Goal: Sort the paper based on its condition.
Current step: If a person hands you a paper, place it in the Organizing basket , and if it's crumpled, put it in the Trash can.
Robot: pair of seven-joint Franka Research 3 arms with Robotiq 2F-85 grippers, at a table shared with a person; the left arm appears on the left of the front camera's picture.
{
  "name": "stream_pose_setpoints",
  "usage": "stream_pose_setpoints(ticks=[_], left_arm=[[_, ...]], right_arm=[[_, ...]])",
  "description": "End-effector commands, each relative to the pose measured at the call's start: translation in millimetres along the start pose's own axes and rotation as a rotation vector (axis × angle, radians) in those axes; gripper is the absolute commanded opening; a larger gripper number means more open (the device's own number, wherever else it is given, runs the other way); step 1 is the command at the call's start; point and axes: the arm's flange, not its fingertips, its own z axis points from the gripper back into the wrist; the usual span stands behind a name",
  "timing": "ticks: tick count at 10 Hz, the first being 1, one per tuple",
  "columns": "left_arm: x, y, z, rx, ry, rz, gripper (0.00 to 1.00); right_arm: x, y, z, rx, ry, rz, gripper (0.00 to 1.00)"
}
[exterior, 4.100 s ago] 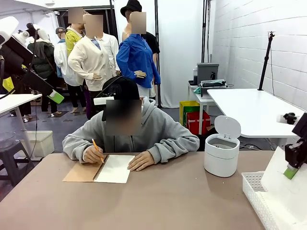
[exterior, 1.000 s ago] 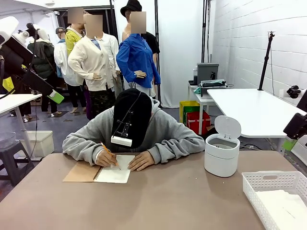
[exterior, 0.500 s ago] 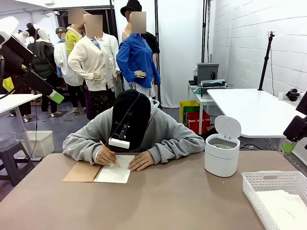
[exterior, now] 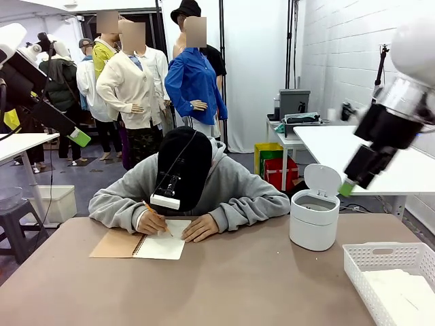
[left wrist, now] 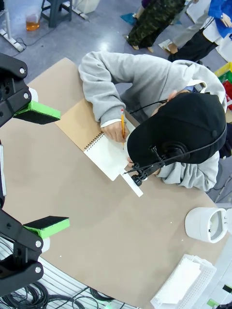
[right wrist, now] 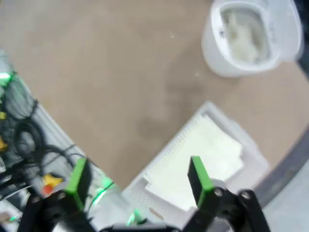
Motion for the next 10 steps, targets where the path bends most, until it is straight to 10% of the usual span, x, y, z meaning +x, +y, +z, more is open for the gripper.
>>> stream_pose_setpoints(ticks=[1,10], left_arm=[[0,1,1,-0.005,-0.003,0.001,1.0],[0,1,1,-0.005,-0.003,0.001,1.0]], right_arm=[[24,-1,15,0.066,-0.062,0.068,1.0],[109,76,59,0.046,-0.374,0.206,1.0]])
